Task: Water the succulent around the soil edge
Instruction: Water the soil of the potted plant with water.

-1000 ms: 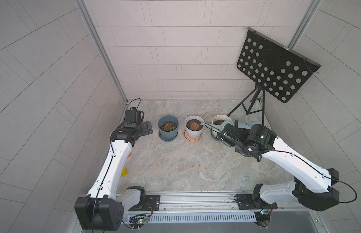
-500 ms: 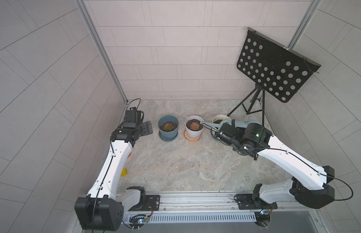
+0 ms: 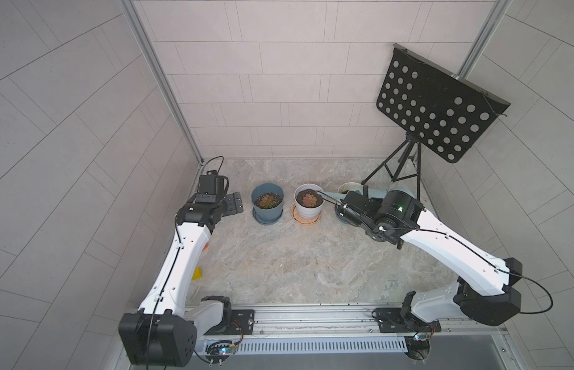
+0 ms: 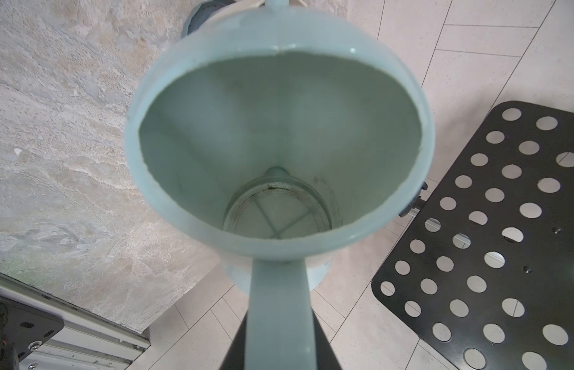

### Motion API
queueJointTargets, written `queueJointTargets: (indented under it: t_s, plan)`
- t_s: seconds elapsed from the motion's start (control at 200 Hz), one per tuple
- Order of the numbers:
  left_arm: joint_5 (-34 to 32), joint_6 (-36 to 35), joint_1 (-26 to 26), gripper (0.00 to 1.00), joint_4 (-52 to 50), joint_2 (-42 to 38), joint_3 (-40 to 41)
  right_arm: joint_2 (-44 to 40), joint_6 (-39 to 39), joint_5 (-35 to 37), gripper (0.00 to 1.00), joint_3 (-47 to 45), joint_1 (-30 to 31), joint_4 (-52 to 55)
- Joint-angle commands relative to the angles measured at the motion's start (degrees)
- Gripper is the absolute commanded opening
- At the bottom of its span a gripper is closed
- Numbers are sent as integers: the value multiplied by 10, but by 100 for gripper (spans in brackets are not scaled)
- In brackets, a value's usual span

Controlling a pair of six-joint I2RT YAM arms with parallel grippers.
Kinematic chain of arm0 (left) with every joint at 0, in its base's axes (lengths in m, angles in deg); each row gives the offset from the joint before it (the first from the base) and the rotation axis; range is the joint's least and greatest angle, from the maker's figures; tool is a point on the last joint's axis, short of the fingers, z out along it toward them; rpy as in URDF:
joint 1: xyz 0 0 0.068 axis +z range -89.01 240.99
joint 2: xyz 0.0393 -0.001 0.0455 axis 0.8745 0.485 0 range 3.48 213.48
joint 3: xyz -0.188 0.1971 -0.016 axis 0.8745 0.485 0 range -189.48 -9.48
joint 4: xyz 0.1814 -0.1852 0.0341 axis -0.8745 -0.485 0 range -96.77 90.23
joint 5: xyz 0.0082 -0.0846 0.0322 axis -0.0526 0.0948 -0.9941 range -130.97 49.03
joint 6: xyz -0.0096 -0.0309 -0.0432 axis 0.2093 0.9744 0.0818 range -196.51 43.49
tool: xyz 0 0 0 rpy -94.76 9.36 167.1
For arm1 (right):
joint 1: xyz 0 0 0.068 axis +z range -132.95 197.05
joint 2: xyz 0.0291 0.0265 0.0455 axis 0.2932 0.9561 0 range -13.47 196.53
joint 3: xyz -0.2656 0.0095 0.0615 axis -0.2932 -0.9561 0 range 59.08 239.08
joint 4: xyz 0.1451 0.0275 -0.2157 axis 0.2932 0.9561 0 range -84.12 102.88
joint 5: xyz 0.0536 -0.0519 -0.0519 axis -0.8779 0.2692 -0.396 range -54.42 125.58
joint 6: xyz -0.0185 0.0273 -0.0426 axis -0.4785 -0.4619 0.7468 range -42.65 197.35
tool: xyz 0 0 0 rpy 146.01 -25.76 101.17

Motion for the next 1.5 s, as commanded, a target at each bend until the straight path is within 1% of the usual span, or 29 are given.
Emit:
queueJointTargets:
  t_s: [0.0,0.39,1.491]
  plan:
    - [3,3,4,97,3,-6,-2,4,8,36,0,21,-5,89]
    - [8,5,6,97,2,-5,-4,38,23,31,0,51,-12,64]
    - [19,7,9,97,1,-5,-5,111,31,22,0,125,-13,26]
